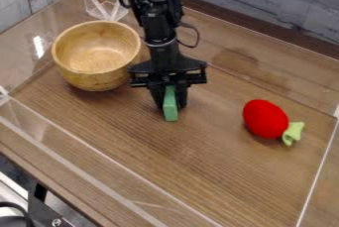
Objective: Put the green object in the brown bowl
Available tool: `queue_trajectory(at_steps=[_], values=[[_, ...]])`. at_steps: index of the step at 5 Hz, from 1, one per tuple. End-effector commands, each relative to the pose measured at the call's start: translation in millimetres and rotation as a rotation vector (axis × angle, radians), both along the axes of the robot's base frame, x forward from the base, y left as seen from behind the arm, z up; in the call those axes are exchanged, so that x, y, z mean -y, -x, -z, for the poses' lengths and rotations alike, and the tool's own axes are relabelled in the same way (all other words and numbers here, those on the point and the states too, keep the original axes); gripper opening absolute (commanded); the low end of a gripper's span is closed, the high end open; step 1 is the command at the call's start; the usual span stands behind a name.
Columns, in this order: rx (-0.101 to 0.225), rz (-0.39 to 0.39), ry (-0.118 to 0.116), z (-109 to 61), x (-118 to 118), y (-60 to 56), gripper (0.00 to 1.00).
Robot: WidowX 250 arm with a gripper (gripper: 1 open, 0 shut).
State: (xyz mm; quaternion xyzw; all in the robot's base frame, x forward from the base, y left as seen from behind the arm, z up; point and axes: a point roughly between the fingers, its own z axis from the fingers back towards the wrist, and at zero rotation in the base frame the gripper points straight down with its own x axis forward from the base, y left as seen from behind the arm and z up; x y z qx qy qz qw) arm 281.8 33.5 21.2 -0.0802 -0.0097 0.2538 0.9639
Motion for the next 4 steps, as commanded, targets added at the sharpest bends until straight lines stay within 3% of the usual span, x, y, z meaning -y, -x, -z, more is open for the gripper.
queue_trajectory(at_steps=[1, 2, 3, 4], values=[[0.084, 0.001, -0.009, -40.7, -8.9, -7.7, 0.00], [0.119, 0.009, -0.006, -63.8, -27.6, -8.4, 0.00], [0.138, -0.015, -0.009, -76.1, -58.2, -5.7, 0.00], [0.145, -0.057, -0.024, -87.3, -92.7, 3.6, 0.00]])
